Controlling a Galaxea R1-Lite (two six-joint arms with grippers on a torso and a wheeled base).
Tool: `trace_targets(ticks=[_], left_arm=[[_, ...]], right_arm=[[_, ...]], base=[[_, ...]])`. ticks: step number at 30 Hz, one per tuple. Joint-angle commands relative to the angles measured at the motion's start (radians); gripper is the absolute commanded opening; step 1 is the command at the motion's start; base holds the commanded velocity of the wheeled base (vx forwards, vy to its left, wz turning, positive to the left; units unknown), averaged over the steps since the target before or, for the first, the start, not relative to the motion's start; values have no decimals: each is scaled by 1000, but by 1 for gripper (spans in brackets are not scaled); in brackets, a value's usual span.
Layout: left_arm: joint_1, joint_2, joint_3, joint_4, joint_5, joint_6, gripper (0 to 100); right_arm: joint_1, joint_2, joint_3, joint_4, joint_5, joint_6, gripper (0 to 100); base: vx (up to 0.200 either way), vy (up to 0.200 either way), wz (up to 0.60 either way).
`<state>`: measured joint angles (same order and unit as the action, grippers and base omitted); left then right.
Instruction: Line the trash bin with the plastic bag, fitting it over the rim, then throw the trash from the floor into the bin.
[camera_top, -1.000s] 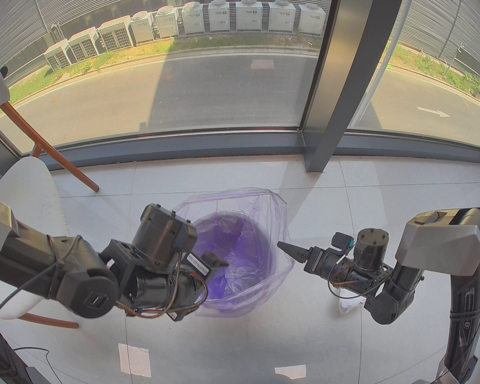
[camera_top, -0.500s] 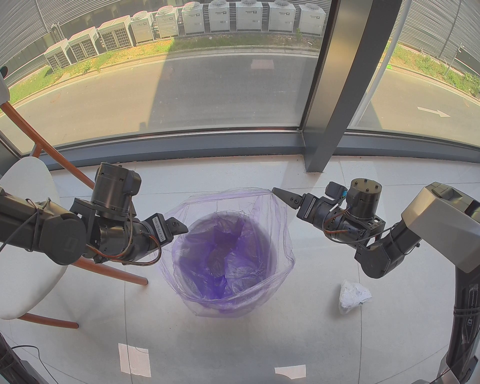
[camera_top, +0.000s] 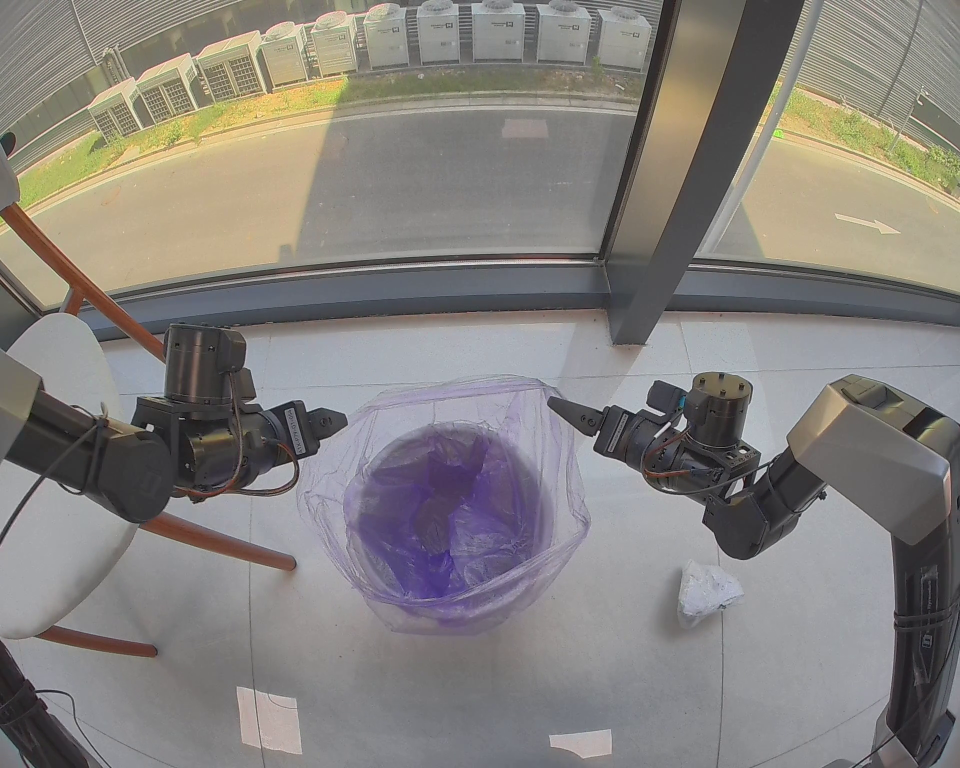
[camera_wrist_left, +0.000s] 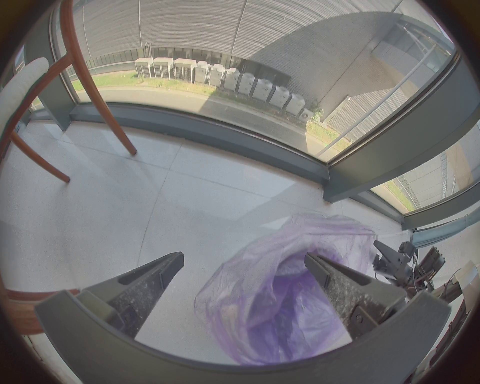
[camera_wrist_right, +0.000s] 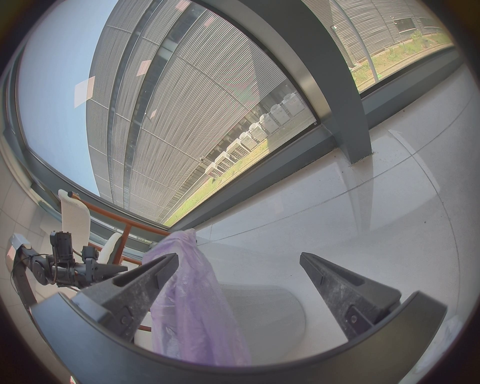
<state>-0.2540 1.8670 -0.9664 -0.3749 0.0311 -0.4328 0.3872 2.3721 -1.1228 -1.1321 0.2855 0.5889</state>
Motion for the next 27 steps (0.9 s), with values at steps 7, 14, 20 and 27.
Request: trace_targets(ticks=[7,14,20,27], left_arm=[[10,287,11,-240,64,49,100],[9,393,3,-420,87,46,100],[7,505,3,-627,102,49,100],[7,523,28,-659,124,45,0]], right_arm=[[-11,144,-46,-44,9,-51,100],[-33,185,-68,-44,7,-49,100],[-37,223,-89,-46,6,-47,100],[-30,246,-91,-44,6,-49,100]], base=[[0,0,0],[0,0,0],[0,0,0],[0,0,0]])
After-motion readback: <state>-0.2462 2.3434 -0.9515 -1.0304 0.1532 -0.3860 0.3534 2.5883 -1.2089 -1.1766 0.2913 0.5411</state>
